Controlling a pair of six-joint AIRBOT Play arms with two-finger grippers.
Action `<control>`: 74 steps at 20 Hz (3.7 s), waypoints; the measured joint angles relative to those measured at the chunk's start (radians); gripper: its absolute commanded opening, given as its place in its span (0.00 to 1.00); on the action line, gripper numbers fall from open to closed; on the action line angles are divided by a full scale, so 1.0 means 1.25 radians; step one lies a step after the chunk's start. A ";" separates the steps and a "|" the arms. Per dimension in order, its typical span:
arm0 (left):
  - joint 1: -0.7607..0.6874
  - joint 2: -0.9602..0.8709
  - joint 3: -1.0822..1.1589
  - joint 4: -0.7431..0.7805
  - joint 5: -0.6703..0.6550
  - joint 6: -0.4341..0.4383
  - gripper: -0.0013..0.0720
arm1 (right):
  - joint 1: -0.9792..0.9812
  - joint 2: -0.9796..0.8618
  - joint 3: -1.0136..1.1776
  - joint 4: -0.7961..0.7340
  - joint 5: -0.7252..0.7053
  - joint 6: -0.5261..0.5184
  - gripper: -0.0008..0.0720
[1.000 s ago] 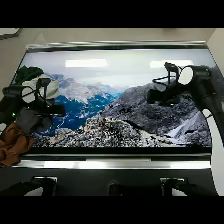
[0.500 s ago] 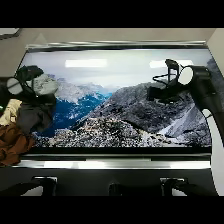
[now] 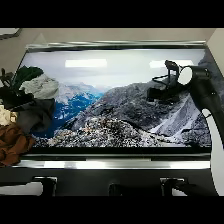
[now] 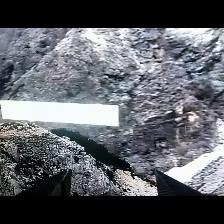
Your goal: Fold the shirts.
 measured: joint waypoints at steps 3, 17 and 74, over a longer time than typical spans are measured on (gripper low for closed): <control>0.006 -0.050 0.003 -0.003 0.002 0.000 0.99 | 0.000 -0.001 0.000 0.000 0.000 0.000 0.87; 0.010 -0.122 0.002 -0.005 0.023 0.004 0.06 | 0.000 -0.001 0.000 0.000 0.001 0.000 0.86; -0.532 0.091 -0.449 -0.425 0.295 0.080 0.06 | 0.049 0.040 -0.457 0.278 -0.119 -0.154 0.86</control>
